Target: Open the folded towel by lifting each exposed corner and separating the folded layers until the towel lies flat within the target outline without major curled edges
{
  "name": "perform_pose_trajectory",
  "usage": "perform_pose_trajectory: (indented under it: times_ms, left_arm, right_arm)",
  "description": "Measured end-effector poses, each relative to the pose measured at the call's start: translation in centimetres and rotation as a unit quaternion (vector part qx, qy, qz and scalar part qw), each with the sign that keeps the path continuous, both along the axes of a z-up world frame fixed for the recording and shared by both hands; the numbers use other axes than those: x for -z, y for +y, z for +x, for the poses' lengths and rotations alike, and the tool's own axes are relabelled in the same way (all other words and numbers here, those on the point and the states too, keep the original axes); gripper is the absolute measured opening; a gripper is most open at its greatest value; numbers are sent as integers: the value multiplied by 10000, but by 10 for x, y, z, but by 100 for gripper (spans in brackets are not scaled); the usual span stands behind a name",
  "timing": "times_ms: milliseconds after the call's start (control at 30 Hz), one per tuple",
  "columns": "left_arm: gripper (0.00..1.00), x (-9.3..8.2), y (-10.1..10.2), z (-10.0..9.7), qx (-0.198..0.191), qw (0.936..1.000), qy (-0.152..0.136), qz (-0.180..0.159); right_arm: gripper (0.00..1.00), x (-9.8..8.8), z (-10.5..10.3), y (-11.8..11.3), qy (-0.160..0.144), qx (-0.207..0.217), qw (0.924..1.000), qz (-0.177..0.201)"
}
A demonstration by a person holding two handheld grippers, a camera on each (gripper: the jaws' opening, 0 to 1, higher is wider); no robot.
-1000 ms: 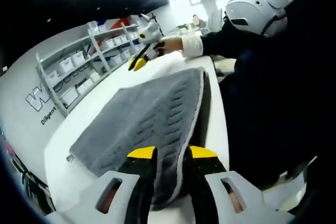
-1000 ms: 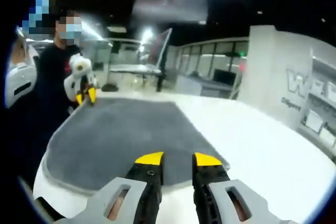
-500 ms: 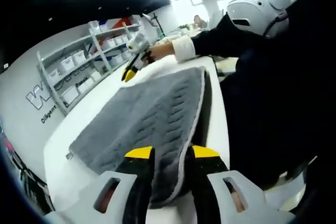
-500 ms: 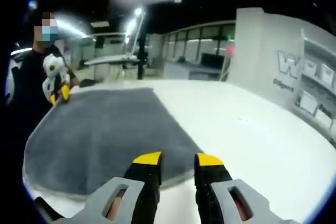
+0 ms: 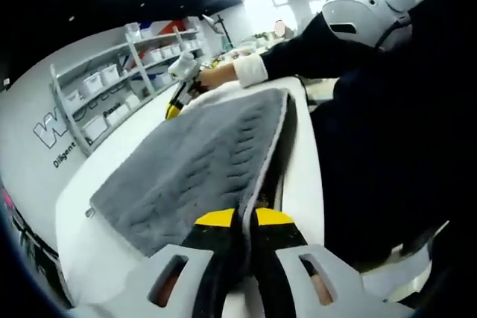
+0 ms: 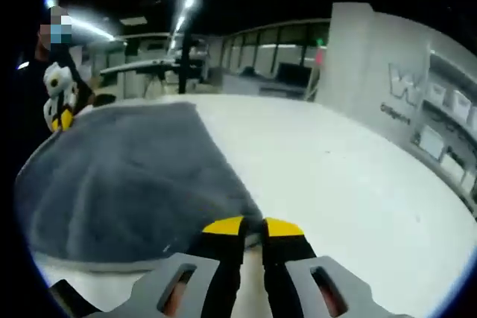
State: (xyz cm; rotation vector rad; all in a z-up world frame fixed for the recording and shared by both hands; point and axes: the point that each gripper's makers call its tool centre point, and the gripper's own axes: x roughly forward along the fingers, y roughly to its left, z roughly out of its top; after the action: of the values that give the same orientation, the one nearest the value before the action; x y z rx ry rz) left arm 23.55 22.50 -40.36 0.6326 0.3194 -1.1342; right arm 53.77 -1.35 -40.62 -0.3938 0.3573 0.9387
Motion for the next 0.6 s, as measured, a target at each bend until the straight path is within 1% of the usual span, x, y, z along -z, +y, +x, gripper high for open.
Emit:
perform_pose_trajectory:
  times_ms: [67, 100, 167, 267, 400, 600]
  left_arm:
    - [5, 0, 0, 1, -23, 10000, 19, -30]
    - [5, 0, 0, 2, -49, 9999, 98, -56]
    - [4, 1, 1, 3, -87, 9998, 161, -72]
    - [3, 1, 2, 2, -51, 9999, 160, -35]
    - [3, 1, 6, 4, -102, 9996, 264, 14]
    - [3, 2, 13, 8, -235, 9993, 268, 103]
  right_arm:
    - [0, 0, -2, -1, -26, -4, 10000, -73]
    - [0, 1, -3, -2, -66, -7, 9999, -145]
    - [0, 1, -5, -2, -93, 9, 9997, -214]
    - [0, 2, -9, -3, -96, 54, 9994, -320]
    - [0, 2, -14, -11, -9, 150, 9992, -357]
    - [0, 3, -19, -25, 203, 291, 9989, -291]
